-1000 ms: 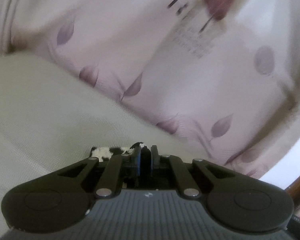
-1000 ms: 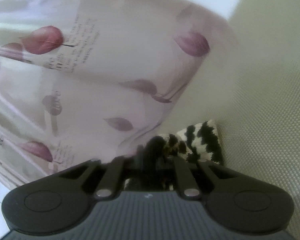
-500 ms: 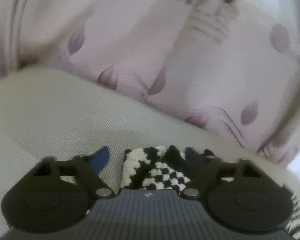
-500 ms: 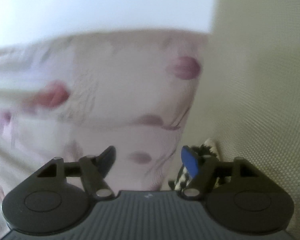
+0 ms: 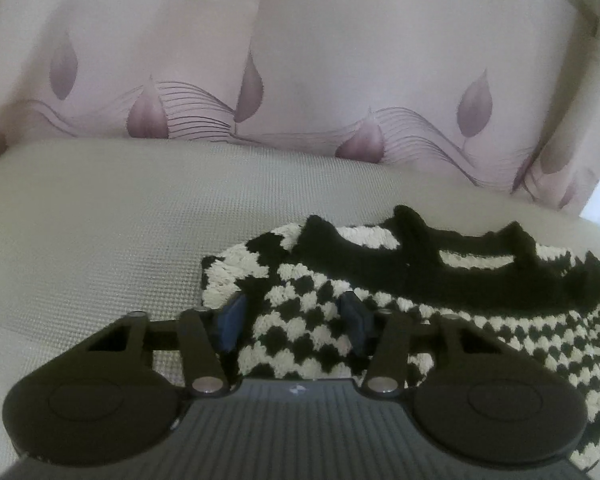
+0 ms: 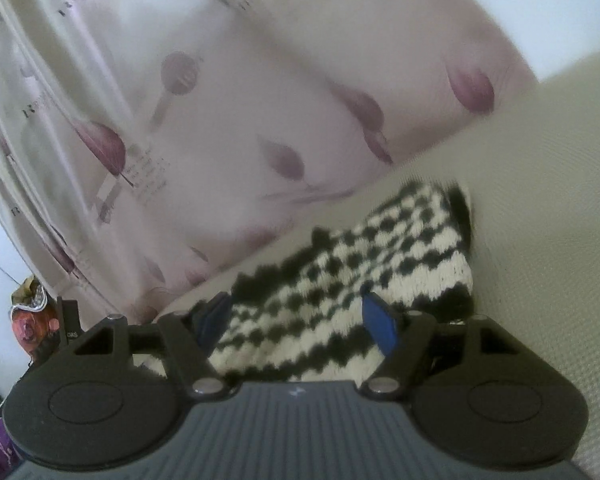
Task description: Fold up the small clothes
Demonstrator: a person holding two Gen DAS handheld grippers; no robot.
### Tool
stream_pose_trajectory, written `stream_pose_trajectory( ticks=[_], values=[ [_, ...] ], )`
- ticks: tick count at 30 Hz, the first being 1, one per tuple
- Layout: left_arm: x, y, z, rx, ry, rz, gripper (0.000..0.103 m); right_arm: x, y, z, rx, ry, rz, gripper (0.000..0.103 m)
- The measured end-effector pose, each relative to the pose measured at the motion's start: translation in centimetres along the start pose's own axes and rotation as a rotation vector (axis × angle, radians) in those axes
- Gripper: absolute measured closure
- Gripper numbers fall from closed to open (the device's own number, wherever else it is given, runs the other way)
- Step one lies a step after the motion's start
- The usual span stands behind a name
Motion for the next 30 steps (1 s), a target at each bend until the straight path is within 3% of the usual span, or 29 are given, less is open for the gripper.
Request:
stream_pose_trajectory(
  ticks=[1, 5, 7, 9, 11, 13, 15, 16, 17, 18, 21, 23, 24, 26, 30],
  values=[
    [-0.2, 0.0, -0.3, -0.025, 0.003, -0.001, 0.081, 0.1, -0.1, 0.4, 0.023, -0.003, -0.007, 0.03],
    [-2.3, 0.2, -2.6, -0.147, 0.08, 0.021, 0.09, -0.6, 0.2, 2.2, 0.142, 0.015, 0.021, 0.032],
    [-3.7, 0.0, -4.6, -0.216, 0.133, 0.048, 0.103, -1.3, 0.3, 3.4, 0.216, 0.023, 0.053, 0.032],
    [-4.1, -0.2, -6.3, -0.274, 0.129, 0.06, 0.103, -1.6, 0.4, 4.2, 0.264, 0.029, 0.074, 0.032],
    [-3.6, -0.7, -6.8, -0.256, 0.133, 0.038, 0.103, -1.5, 0.5, 4.5, 0.282, 0.033, 0.079, 0.032],
    [-3.7, -0.8, -6.2, -0.244, 0.079, 0.04, 0.103, -1.4, 0.4, 4.5, 0.271, 0.026, 0.079, 0.032],
    [-4.0, -0.5, -4.8, -0.186, 0.042, 0.046, 0.082, -1.4, 0.4, 4.3, 0.259, 0.024, 0.074, 0.032],
    [-3.9, -0.5, -4.0, -0.153, 0.025, 0.025, 0.046, -1.4, 0.4, 4.3, 0.259, 0.023, 0.074, 0.032],
    [-3.7, -0.5, -3.3, -0.121, 0.015, 0.015, 0.016, -1.3, 0.5, 4.3, 0.264, 0.023, 0.074, 0.032],
    [-3.7, -0.5, -2.6, -0.085, 0.008, 0.022, 0.009, -1.3, 0.4, 4.4, 0.269, 0.024, 0.074, 0.032],
    [-3.4, -1.0, -0.7, 0.024, -0.021, -0.005, 0.027, -1.4, 0.4, 4.7, 0.285, 0.028, 0.078, 0.032],
    [-2.8, -1.5, -0.1, 0.047, -0.022, -0.033, 0.077, -1.4, 0.4, 4.7, 0.283, 0.027, 0.079, 0.032],
    [-2.9, -1.6, 0.0, 0.063, 0.001, -0.027, 0.084, -1.4, 0.4, 4.6, 0.28, 0.026, 0.08, 0.032],
    [-3.8, -1.2, -0.2, 0.039, 0.02, 0.006, 0.087, -1.4, 0.3, 4.5, 0.273, 0.023, 0.08, 0.032],
    [-7.1, -0.6, -2.8, -0.165, 0.071, 0.086, 0.088, -1.5, 0.3, 4.5, 0.27, 0.022, 0.084, 0.032]
  ],
)
Point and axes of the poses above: each gripper's, at about its wrist camera, not at the fingertips, and x roughly the way its jaws point, z to its right, y to its top, the point moved 7 cm from there along x, roughly the way its jaws point, and after that the axes turned 6 degrees about z, right-handed, at the moved point
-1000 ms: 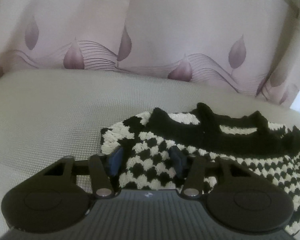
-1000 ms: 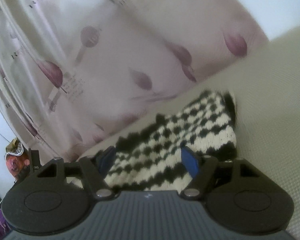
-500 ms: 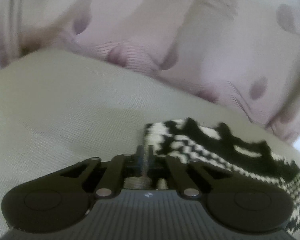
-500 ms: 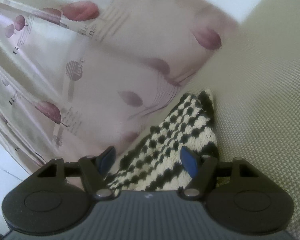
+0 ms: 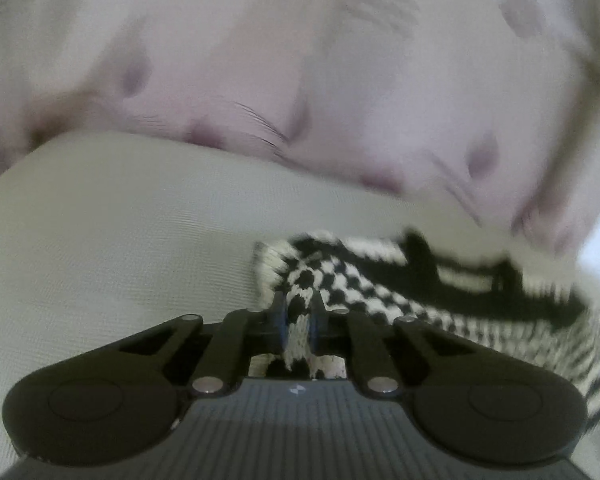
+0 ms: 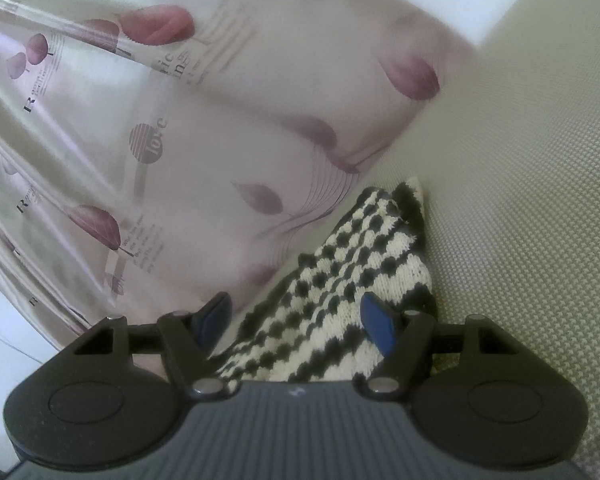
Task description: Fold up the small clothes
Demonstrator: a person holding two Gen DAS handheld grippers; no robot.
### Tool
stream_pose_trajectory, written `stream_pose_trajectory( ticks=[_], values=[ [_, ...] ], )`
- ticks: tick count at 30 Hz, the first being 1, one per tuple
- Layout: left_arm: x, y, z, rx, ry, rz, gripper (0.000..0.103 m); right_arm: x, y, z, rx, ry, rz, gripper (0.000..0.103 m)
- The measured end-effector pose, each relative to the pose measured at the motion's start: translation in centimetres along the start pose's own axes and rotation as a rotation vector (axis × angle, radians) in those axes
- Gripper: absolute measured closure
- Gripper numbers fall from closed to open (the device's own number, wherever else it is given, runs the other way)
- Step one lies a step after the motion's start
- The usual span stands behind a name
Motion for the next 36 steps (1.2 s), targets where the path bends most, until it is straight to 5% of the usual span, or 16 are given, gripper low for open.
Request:
stream_pose_trajectory(
  ticks=[5, 7, 9, 11, 12, 16, 20, 24, 26, 29, 30, 31, 36],
  values=[
    [1.3, -3.3, -1.5, -0.038, 0.044, -0.098, 0.088, 0.3, 0.0, 0.3, 0.023, 0.002, -0.015, 0.031],
    [0.9, -3.2, -1.1, -0.028, 0.006, -0.028, 0.089, 0.3, 0.1, 0.5, 0.037, 0.001, -0.016, 0.031],
    [0.1, -2.4, -0.5, 0.012, -0.011, 0.046, 0.067, 0.1, 0.1, 0.8, 0.055, -0.006, -0.02, 0.031],
    [-1.1, -1.7, -0.1, 0.007, -0.018, 0.124, 0.012, -0.3, 0.2, 0.7, 0.057, -0.027, -0.01, 0.031],
    [-2.1, -1.3, 0.1, -0.002, -0.024, 0.173, 0.007, -0.5, 0.2, 0.3, 0.031, -0.04, -0.01, 0.029],
    [-4.2, 0.0, 1.8, 0.024, -0.103, 0.29, 0.007, -1.2, -0.3, -3.5, -0.172, -0.037, 0.002, 0.031],
    [-2.4, -0.6, 4.9, 0.056, -0.181, 0.207, 0.019, 1.3, -2.6, -7.5, -0.387, -0.019, -0.089, 0.045],
    [0.5, -1.9, 5.4, 0.107, -0.105, 0.171, 0.019, 5.6, -4.5, -10.3, -0.593, -0.027, -0.165, 0.051],
    [1.9, -2.4, 4.0, 0.083, -0.042, 0.144, 0.02, 7.9, -4.7, -9.8, -0.683, -0.098, -0.202, 0.051],
    [3.8, -3.1, 0.8, -0.094, -0.029, 0.05, 0.021, 9.7, -2.5, -5.4, -0.65, -0.278, -0.216, 0.062],
    [3.9, -2.9, -0.1, -0.139, -0.032, 0.056, 0.021, 9.5, -1.4, -3.7, -0.608, -0.321, -0.205, 0.09],
    [3.6, -2.7, -0.6, -0.15, -0.026, 0.063, 0.02, 8.9, -0.2, -2.5, -0.515, -0.319, -0.182, 0.098],
    [3.7, -2.8, -0.3, -0.124, -0.005, 0.077, 0.017, 5.1, 2.4, 0.3, -0.164, -0.285, -0.067, 0.095]
  ],
)
Point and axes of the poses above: each gripper's, at about its wrist camera, not at the fingertips, and x roughly the way its jaws point, z to its right, y to its top, the point moved 7 cm from there along x, roughly the way its jaws point, and after that the axes turned 6 degrees about z, right-handed, at the moved point
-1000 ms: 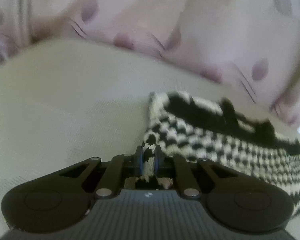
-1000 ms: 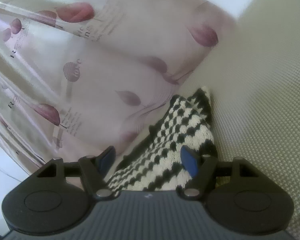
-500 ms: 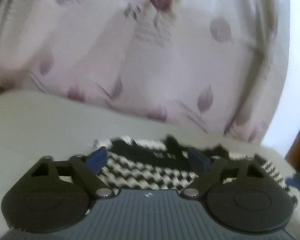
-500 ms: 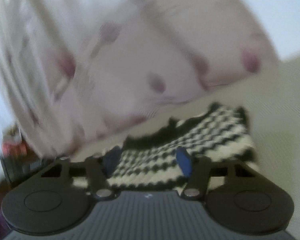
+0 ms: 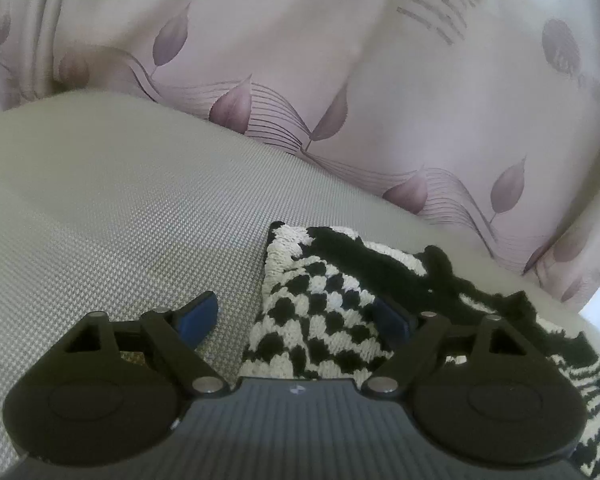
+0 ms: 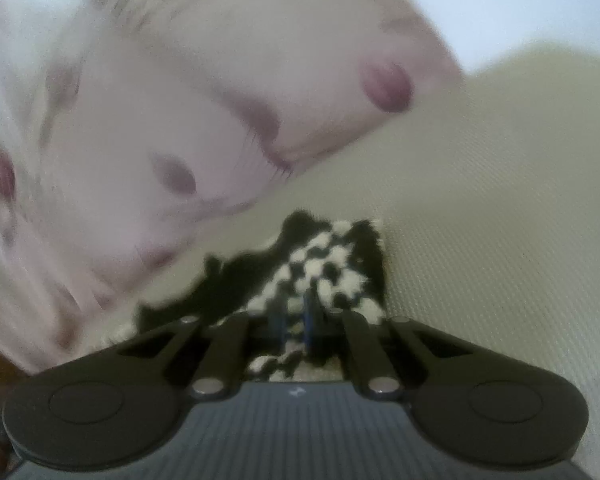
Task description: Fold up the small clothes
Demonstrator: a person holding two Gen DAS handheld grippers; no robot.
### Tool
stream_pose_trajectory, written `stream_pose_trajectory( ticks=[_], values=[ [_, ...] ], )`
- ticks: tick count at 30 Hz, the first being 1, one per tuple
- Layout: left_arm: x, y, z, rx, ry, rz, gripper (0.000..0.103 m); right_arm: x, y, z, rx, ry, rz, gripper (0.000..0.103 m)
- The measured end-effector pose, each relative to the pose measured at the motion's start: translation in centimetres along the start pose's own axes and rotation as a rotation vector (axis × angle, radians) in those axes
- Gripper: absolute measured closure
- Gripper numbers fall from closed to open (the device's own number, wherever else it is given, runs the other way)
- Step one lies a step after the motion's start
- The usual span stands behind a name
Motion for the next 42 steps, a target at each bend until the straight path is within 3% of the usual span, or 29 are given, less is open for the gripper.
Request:
stream_pose_trajectory(
  ticks=[2, 4, 8, 12, 20, 32, 42],
  values=[
    [-0.5, 0.1, 0.0, -0.007, 0.006, 0.021, 0.008, -1.6, -0.2, -0.8, -0.007, 0.045, 0.047, 0.094],
    [-1.0, 0.1, -0.6, -0.03, 0.03, 0.032, 0.005, -2.8, -1.3, -2.7, -0.155, 0.042, 0.045, 0.094],
    [-1.0, -0.1, -1.4, -0.063, 0.048, 0.038, 0.004, -2.8, -5.9, -4.7, -0.485, -0.064, -0.083, 0.095],
    [-1.3, 0.0, -1.5, -0.054, 0.074, 0.041, 0.004, -4.1, -7.5, -4.8, -0.618, -0.11, -0.067, 0.095],
    [-3.2, -1.0, -1.6, -0.038, 0.056, 0.027, 0.0, -4.6, -8.2, -5.3, -0.68, -0.138, -0.031, 0.095],
    [-4.7, -1.3, -1.6, 0.013, 0.172, 0.051, 0.0, -4.8, -7.8, -4.7, -0.603, -0.117, -0.033, 0.094],
    [-5.7, -1.6, 2.5, 0.279, 0.193, 0.139, 0.0, -4.6, -8.5, -5.6, -0.712, -0.175, -0.017, 0.094]
  ],
)
Point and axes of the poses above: each gripper's, at about its wrist camera, not at the fingertips, and x roughly the way its jaws point, z to its right, y to its top, the point moved 7 cm from there along x, roughly the way its jaws point, and after that the axes turned 6 degrees about z, right-handed, at the moved point
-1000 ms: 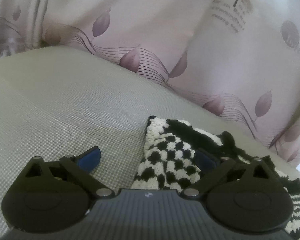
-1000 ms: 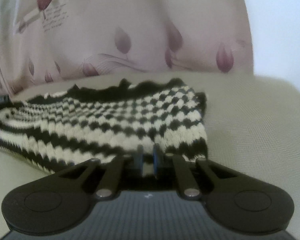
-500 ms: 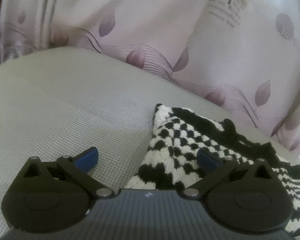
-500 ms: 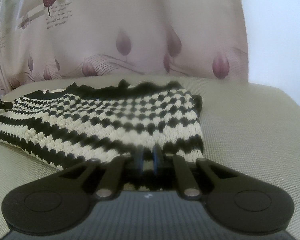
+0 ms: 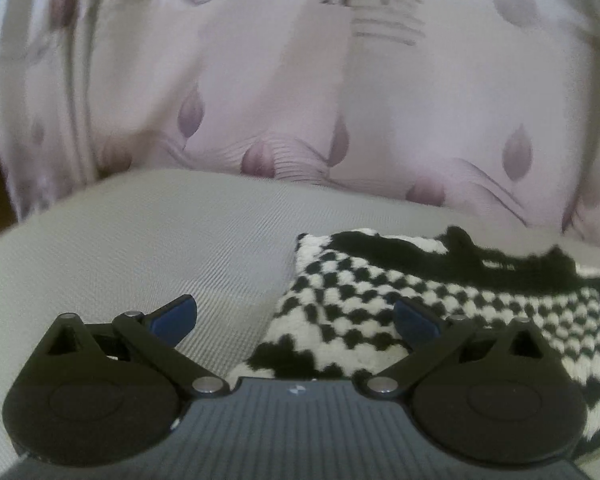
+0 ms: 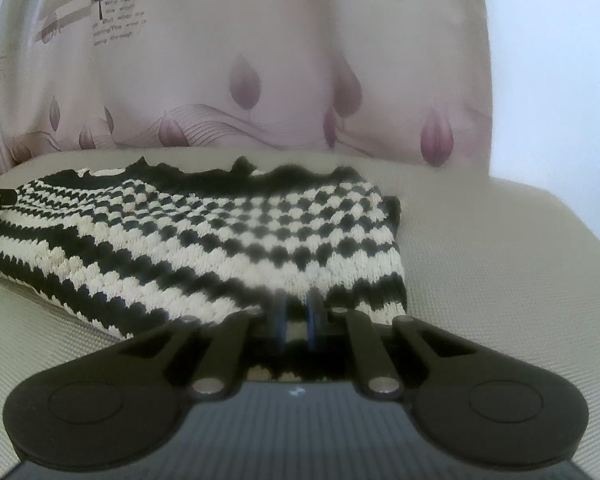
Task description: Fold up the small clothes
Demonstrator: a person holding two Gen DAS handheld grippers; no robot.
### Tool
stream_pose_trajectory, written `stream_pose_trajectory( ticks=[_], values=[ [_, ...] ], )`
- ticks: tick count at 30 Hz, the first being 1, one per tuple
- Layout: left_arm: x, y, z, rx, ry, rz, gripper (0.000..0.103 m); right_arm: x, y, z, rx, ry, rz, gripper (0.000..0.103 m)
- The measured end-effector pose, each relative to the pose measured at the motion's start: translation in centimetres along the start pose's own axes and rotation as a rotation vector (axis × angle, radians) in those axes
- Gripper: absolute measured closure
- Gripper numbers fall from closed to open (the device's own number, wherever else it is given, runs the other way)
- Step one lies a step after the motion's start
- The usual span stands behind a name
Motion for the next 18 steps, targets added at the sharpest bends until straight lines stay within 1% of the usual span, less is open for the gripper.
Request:
stream_pose_trajectory(
  ticks=[2, 4, 11, 18],
  values=[
    [-0.1, -0.1, 0.7, 0.041, 0.0, 0.004, 0.0, 0.0, 0.0, -0.2, -0.013, -0.006, 0.002, 0.093],
    [-0.2, -0.2, 1.0, 0.061, 0.0, 0.002, 0.0, 0.0, 0.0, 0.0, -0.007, -0.002, 0.002, 0.093],
    [0.1, -0.3, 1.0, 0.052, -0.001, -0.006, 0.0, -0.1, 0.0, -0.2, -0.026, -0.012, 0.008, 0.093],
    [0.1, -0.4, 1.0, 0.055, -0.011, -0.014, 0.0, -0.4, 0.0, -1.2, -0.1, -0.05, 0.015, 0.09]
  ],
)
Point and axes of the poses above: each gripper's, at about its wrist camera, not at the fingertips, and x roughly the way its jaws point, z to its right, y to its top, the point moved 7 cm from there along x, roughly the way its jaws point, and after that the axes turned 6 degrees about z, right-handed, at the moved point
